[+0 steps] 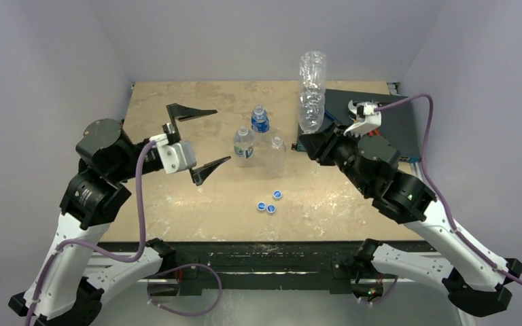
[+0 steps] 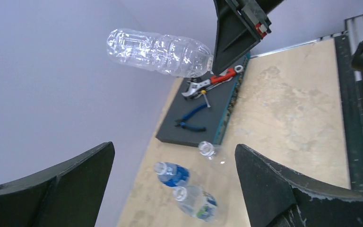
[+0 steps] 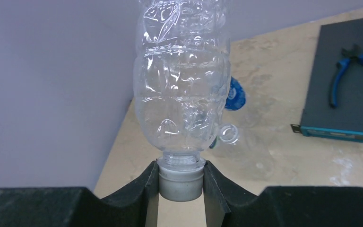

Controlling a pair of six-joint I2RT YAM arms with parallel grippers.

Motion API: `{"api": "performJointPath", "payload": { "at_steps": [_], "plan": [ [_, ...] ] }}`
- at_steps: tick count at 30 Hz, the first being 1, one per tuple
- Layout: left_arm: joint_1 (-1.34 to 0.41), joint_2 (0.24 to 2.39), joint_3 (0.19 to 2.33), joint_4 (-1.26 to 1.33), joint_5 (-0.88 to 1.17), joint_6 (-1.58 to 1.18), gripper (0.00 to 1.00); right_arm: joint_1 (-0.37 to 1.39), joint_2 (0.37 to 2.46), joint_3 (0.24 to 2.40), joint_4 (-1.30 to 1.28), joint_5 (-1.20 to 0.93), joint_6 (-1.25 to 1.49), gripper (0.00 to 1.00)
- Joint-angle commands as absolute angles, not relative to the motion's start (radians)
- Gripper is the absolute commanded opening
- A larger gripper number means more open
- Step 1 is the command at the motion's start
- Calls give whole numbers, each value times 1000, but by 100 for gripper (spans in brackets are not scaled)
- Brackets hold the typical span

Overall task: Unscrew the bottle caps
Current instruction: Pick up the plastic bottle at the center of the board.

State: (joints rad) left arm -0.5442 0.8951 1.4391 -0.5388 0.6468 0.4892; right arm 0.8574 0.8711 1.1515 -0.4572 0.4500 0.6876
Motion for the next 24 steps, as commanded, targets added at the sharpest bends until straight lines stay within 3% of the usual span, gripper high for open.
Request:
{"api": "performJointPath", "payload": {
  "at_steps": [1,16,24],
  "plan": [
    [-540,877,1474,-503,659,765,100,861,951,1288,-478,236,538,6],
    [-540,670,1111,-447,590,1774,100,872,1227,1591,-524,-192,525,4],
    [-540,647,988,-240,551,1870,100,929,1311,1648,-561,-246,535,1]
  ]
}}
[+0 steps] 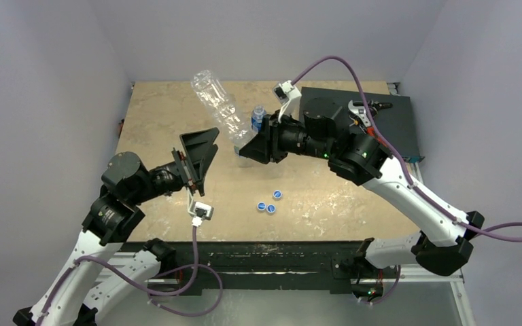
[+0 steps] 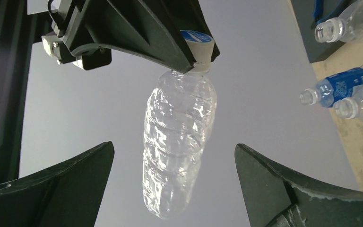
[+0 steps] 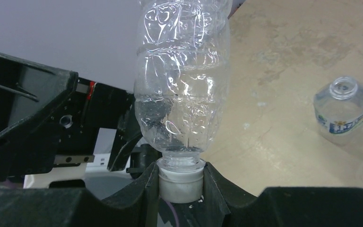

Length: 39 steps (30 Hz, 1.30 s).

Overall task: Unscrew the bottle caps
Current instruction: Pick up the plastic bottle at the center of the board.

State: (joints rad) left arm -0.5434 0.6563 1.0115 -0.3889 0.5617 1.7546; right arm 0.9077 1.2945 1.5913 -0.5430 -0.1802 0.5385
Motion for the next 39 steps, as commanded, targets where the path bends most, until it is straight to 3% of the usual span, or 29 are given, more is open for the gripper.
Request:
{"api": "performJointPath", "payload": {
  "at_steps": [1,10,21,25,31,33,37,39],
  "plan": [
    [-540,649,985,-247,538,1891,100,934,1315,1654,-564,-249,535,1],
    [-540,678,970,-226,426,1930,100,960,1345,1684,-603,-293,533,0],
    [-540,672,947,-285,431,1966,99,992,1387,1732,-741,-286,520,0],
    [-540,672,977,-322,438,1897,85,992,1385,1734,-769,-255,534,0],
    [-539,639,992,-389,447,1741,46,992,1404,1784,-790,-227,551,0],
    [-540,619,979,-401,450,1721,44,992,1406,1801,-774,-233,554,12],
    [-540,612,979,-446,395,1653,43,992,1405,1833,-763,-196,562,76],
    [-539,621,989,-451,355,1539,44,992,1399,1849,-767,-154,573,89]
  ]
}}
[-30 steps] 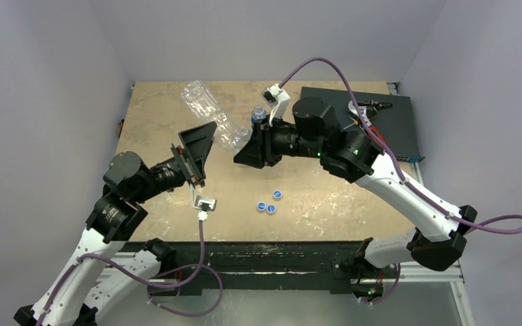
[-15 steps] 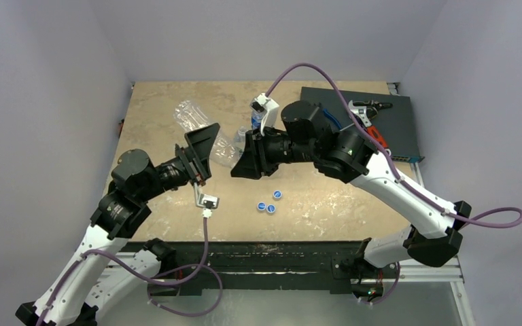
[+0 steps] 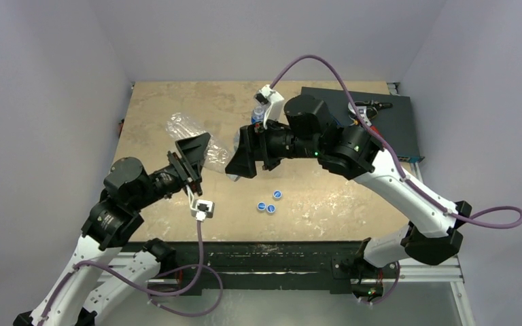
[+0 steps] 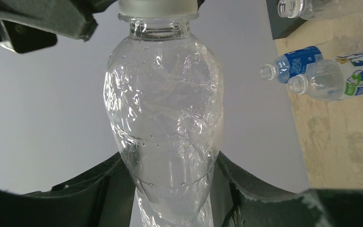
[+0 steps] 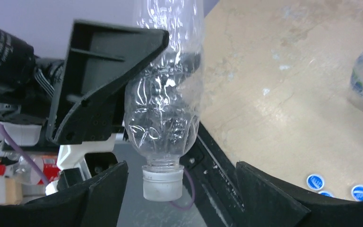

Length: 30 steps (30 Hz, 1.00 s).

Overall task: Unscrew the bottle caps
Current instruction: Pick up the plastic bottle at the center of the board, then unscrew the bottle cap from the plastic bottle.

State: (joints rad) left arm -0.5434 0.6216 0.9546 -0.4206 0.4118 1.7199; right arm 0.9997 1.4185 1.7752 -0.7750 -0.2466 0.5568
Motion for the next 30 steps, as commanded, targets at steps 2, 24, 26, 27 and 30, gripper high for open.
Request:
{"api": "performJointPath", "payload": {
  "at_steps": [2,24,26,27,30],
  "plan": [
    [-540,642,1005,-452,311,1371,44,992,1387,1870,-776,-87,581,95],
    [-539,856,1179,-316,324,-64,34,999,1533,2107,-560,263,395,95],
    [-539,851,1172,-298,355,-97,34,999,1544,2138,-568,251,395,91],
    [-540,849,1167,-290,365,-109,34,1000,1544,2140,-559,245,396,89],
    [-538,840,1147,-263,374,-149,34,1000,1541,2141,-530,235,396,81]
  ]
}}
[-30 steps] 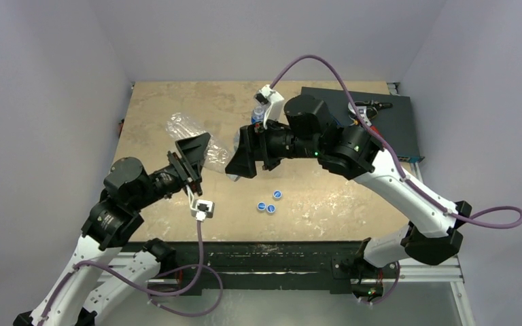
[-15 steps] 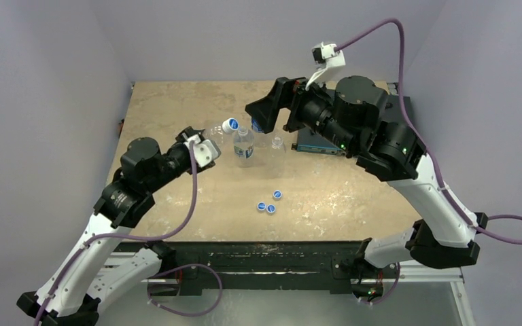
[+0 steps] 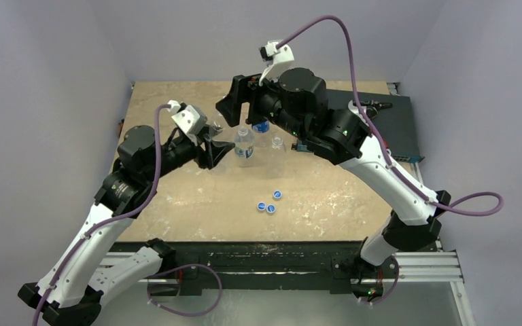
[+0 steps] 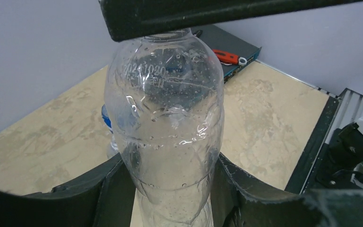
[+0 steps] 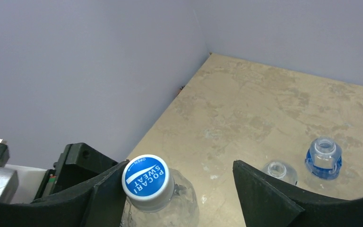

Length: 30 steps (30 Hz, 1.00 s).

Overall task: Unscrew the bottle caps
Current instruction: Unscrew the bottle cap from the plastic bottle.

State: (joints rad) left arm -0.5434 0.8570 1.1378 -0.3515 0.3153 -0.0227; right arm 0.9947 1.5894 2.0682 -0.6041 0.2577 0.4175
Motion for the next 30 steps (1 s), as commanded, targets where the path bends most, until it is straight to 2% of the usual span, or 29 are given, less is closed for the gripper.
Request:
{"api": "performJointPath", "payload": {
  "at_steps": [1,10,15,19,21,26,30],
  "plan": [
    [-538,838,1140,-256,380,-157,34,1000,1544,2143,-525,233,395,77],
    [-527,841,1115,-228,421,-200,33,1000,1557,2087,-474,186,409,49],
    [-528,842,1117,-229,435,-189,33,1000,1550,2056,-450,167,417,45],
    [-523,840,1120,-239,433,-182,33,1000,1546,2044,-431,151,422,50],
    [-521,838,1121,-244,432,-178,33,1000,1546,2040,-423,150,426,46],
    [-518,837,1130,-256,431,-172,33,1000,1546,2027,-408,155,431,17],
    [-518,846,1137,-242,460,-182,33,1000,1531,1998,-395,151,425,0]
  ]
}}
